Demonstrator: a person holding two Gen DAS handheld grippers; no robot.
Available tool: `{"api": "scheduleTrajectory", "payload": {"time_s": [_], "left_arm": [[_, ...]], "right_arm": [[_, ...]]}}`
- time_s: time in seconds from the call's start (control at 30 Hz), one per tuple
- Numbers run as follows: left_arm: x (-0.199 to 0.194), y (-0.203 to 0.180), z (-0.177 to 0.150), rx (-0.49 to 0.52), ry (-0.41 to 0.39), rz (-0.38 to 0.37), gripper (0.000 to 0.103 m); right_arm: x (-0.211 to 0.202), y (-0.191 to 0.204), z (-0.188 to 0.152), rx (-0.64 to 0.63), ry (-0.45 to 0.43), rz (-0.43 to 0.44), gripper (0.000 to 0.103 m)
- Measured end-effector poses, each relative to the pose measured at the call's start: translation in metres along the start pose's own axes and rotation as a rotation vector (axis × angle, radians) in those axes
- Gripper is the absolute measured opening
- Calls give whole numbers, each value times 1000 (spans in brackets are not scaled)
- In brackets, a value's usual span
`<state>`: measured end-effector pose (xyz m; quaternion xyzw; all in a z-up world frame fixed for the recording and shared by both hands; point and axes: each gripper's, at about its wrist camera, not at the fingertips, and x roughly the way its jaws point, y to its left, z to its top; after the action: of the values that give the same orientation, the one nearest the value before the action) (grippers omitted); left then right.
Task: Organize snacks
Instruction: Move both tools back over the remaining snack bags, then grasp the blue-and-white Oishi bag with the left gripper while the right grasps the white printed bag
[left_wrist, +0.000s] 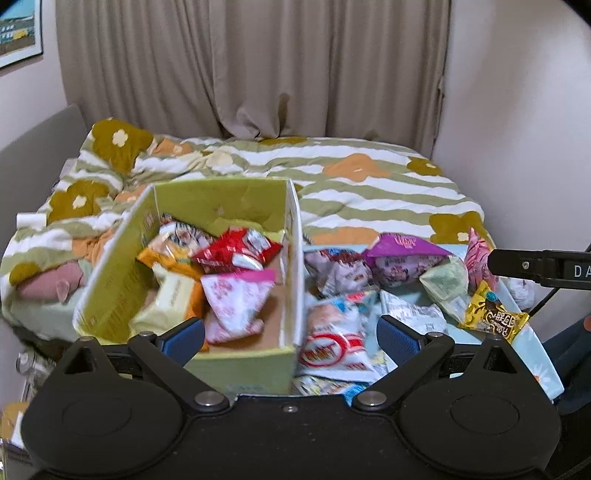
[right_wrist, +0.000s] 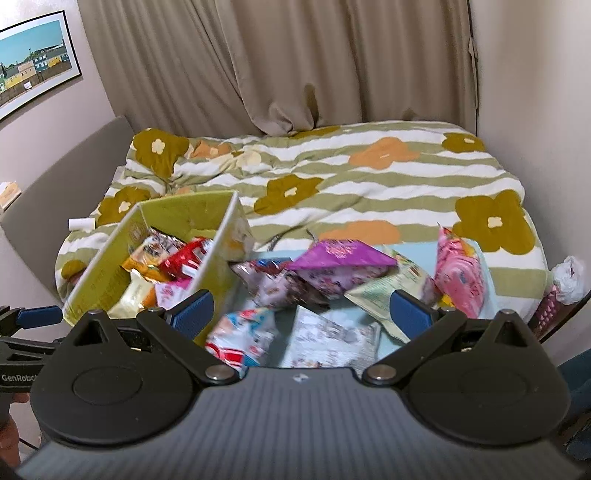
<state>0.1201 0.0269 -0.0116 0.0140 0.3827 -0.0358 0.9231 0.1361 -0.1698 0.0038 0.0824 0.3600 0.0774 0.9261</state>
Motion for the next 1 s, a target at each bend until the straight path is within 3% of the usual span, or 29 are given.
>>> {"api": "scheduleTrajectory", "payload": {"time_s": [0.27, 0.5, 1.0], "left_arm": [[20, -34, -30, -86, 74, 34, 101], [65, -51, -51, -134, 159, 20, 101], [140, -66, -82, -131, 258, 19, 101]], "right_arm": [[25, -42, -14, 13, 77, 65, 103], [66, -63, -29, 62, 145, 99, 103], [136, -72, -58, 149, 242, 102, 103]]}}
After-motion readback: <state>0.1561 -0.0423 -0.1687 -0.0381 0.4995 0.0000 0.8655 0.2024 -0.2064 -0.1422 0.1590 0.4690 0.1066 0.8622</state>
